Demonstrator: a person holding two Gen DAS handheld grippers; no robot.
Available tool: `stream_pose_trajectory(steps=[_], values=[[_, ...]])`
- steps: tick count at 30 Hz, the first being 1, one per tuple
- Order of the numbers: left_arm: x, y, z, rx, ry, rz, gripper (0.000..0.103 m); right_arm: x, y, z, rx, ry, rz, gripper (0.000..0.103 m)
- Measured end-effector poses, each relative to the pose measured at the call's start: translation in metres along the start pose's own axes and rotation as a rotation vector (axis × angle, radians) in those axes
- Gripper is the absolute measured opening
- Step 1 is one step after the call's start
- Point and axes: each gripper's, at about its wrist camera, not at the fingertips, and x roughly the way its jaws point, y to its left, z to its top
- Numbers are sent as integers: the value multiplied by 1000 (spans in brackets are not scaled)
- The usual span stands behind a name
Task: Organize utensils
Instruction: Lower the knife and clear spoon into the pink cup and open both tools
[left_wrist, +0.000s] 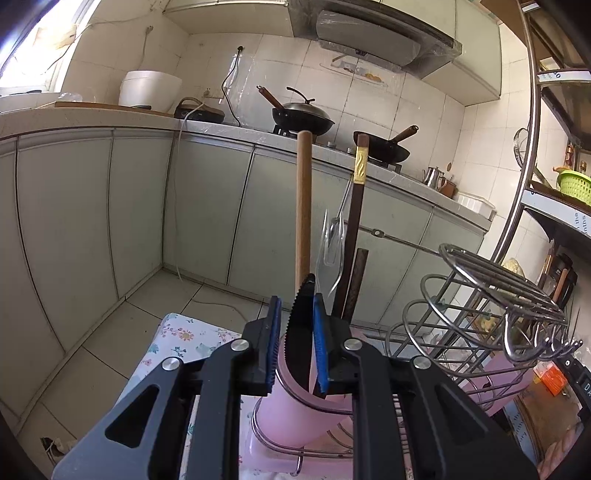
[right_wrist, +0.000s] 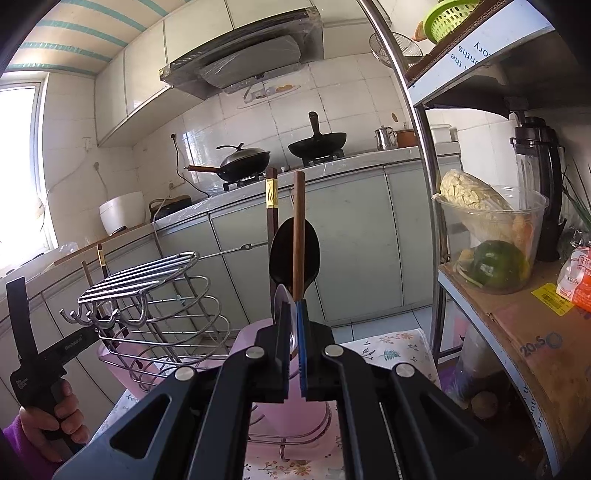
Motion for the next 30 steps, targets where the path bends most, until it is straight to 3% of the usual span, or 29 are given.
stream_pose_trajectory(steps=[5, 7, 13, 30], values=[[0, -1, 3, -1, 21, 8, 17, 4, 0, 0, 5, 26, 0, 4], [-1, -1, 4, 1, 28, 14, 23, 7, 0, -1, 4, 42, -2, 4], [-1, 0, 4, -8, 59, 13, 35, 8, 1, -3, 7, 60, 0, 18], [-15, -6, -5, -1, 131, 8, 44, -2, 5, -19, 2, 147, 3, 24]])
